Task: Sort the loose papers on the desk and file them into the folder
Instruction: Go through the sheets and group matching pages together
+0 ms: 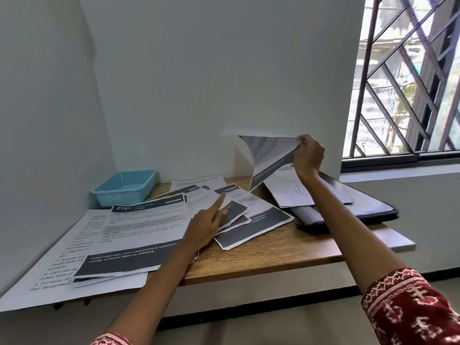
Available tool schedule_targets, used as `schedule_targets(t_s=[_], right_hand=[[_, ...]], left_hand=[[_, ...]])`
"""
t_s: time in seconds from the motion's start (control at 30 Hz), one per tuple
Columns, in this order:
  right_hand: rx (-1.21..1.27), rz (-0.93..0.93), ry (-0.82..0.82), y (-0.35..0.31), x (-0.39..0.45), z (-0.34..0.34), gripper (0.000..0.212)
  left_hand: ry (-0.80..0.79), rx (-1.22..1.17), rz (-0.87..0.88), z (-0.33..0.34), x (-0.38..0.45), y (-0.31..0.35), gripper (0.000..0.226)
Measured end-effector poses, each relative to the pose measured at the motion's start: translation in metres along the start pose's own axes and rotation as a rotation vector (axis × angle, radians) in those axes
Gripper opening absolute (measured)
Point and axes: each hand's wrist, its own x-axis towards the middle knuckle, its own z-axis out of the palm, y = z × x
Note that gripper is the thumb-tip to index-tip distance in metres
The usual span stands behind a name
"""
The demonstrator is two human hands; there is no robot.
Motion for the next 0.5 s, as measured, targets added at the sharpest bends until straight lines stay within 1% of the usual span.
schedule_targets(t_s=[0.07, 0.13, 0.2, 0.27, 0.3, 0.4, 0.43, 0.5], right_hand=[[0.037, 0.010, 0.029, 0.001, 0.001, 0.000, 0.037], [0.066, 0.020, 0.032, 0.000, 0.001, 0.000, 0.035], [0.080, 0.020, 0.011, -0.001, 0.000, 0.000, 0.033], [0.088, 0.021, -0.023, -0.003, -0.001, 0.001, 0.032], [0.091, 0.023, -0.045, -0.004, -0.002, 0.002, 0.032], [0.110, 0.017, -0.147, -0.006, -0.006, 0.007, 0.032], [0.128, 0.014, -0.188, -0.006, -0.007, 0.011, 0.032], [0.159, 0.016, -0.242, -0.005, -0.012, 0.015, 0.032]], left_hand=[[0.096, -0.067, -0.039, -0.003, 0.001, -0.002, 0.049], [0.170, -0.098, -0.067, -0.009, 0.001, -0.007, 0.037], [0.162, -0.095, -0.118, -0.019, 0.001, -0.013, 0.024], [0.094, -0.053, -0.167, -0.027, -0.001, -0.019, 0.023], [0.035, -0.023, -0.205, -0.030, -0.002, -0.021, 0.029], [-0.222, 0.139, -0.348, -0.036, -0.004, -0.020, 0.063], [-0.281, 0.180, -0.376, -0.037, -0.003, -0.019, 0.070], [-0.325, 0.188, -0.400, -0.037, -0.001, -0.017, 0.074]])
